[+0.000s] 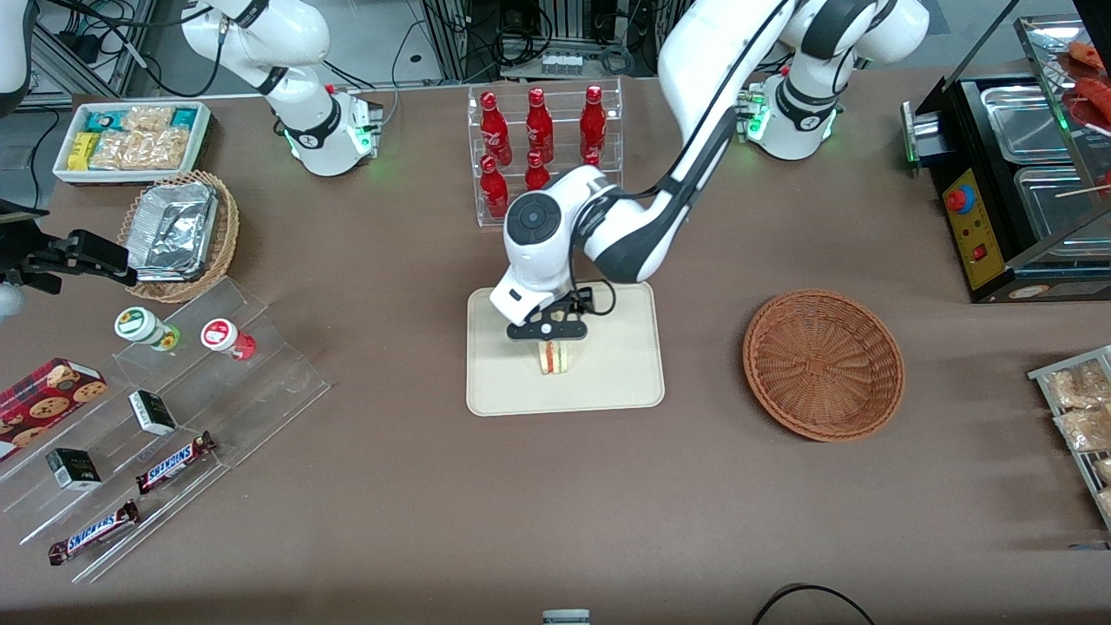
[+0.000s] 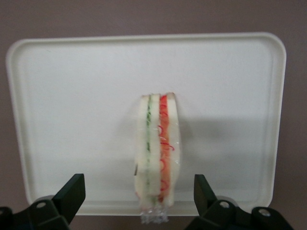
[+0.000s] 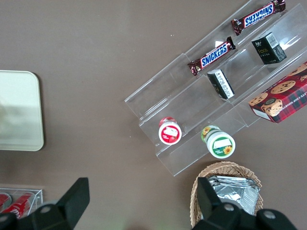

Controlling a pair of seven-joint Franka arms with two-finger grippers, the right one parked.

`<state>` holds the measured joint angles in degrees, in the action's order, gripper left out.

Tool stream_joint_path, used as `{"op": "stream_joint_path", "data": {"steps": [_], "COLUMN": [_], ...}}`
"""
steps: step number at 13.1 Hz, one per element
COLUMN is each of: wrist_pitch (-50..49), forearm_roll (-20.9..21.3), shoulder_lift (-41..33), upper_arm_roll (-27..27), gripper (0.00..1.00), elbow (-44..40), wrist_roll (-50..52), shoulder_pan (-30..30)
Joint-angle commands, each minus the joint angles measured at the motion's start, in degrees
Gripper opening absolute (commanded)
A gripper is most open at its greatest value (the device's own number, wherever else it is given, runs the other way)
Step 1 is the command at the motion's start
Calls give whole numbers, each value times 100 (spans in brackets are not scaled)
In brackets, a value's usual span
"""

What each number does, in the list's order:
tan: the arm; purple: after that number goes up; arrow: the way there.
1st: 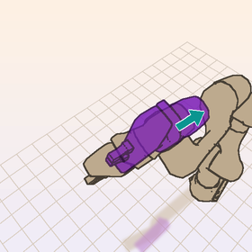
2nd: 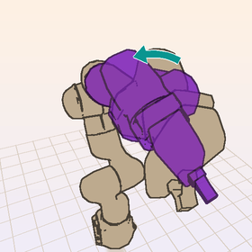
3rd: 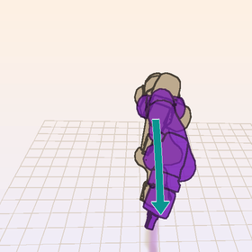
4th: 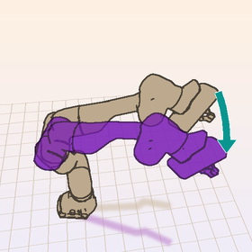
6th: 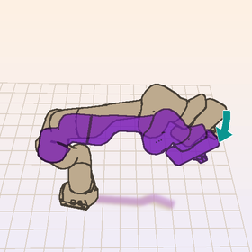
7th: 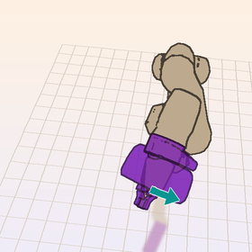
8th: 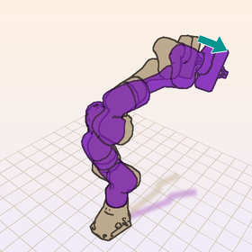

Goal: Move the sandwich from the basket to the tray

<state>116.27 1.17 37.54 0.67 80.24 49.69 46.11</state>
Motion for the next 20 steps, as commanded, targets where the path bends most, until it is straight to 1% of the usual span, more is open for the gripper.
{"op": "stream_joint_path", "data": {"steps": [1,3,5,7,9,14,17,20], "wrist_pitch": [-690,-1200,-1623,-1853,-2098,-2652,-2758,-3003], "forearm_roll": [-29,-29,-3,15,41,41,24,-3], "shoulder_lift": [-754,-1238,-1748,-2117,-2434,-2979,-3471,-3955], "upper_arm_roll": [-23,-23,-23,-23,-32,-32,-32,-41], "gripper": [100,100,100,100,100,100,100,100], "elbow": [141,159,194,299,457,572,1001,1327], "wrist_roll": [84,40,-12,-100,-450,-1609,-2558,-3341], "shoulder_pan": [-382,-707,-1181,-1533,-1867,-2667,-3273,-3687]}}
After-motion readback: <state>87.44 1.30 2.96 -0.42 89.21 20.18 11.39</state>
